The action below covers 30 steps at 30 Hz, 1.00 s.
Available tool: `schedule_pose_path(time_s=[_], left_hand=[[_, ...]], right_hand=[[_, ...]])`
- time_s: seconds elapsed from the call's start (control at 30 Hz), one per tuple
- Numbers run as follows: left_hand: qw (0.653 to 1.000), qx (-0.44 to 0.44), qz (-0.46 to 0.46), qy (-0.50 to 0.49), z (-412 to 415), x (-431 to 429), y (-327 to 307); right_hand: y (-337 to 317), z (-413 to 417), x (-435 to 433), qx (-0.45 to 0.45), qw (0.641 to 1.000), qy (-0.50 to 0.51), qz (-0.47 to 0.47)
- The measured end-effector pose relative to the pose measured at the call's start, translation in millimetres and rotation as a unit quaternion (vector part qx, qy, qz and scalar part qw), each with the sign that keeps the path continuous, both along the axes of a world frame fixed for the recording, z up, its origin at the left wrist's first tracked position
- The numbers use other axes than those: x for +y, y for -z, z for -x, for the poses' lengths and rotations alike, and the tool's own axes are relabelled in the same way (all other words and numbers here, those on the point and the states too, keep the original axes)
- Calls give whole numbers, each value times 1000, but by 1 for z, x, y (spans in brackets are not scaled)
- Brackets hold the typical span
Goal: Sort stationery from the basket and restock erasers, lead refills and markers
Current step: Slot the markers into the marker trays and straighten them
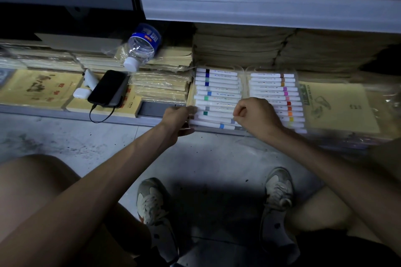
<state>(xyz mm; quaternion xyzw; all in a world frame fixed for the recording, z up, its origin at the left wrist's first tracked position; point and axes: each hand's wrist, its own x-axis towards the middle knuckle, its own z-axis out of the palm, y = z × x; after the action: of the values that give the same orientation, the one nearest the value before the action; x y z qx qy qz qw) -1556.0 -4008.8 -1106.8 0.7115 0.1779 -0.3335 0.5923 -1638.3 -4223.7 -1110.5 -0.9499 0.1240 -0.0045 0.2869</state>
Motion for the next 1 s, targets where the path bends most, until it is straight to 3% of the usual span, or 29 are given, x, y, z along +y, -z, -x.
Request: schedule_pose_path(time_s=[0.17,0.3,0.53,0.6,0.67,0.73,0.77,0.87,1.0], left_hand=[[1000,-3,-12,16,7,5,-5],[1000,-17,-23,13,10,8,-8],[998,-50,-48,10,12,11,-9],[983,-158,-96,23,12,14,-8],[921,-337,-183,75,15,15,-15],[883,-418,-175,120,20,11,-24],[898,-397,-133,133,24,6,-30],[965,-223,-6,141,36,-6,-43],[982,-115,51,138,40,-13,-47]], right_hand=[[3,14,1,-45,981,-155,110],[7,13,-1,-52,970,-168,169],[-5,10,4,-50,972,-142,178],[-14,9,2,-72,973,-131,177],[-25,9,1,-107,970,-128,175],[-36,11,4,-154,963,-138,175],[-41,12,7,-173,958,-145,178],[-47,13,19,-204,956,-150,147],[-51,12,36,-179,976,-66,-105]])
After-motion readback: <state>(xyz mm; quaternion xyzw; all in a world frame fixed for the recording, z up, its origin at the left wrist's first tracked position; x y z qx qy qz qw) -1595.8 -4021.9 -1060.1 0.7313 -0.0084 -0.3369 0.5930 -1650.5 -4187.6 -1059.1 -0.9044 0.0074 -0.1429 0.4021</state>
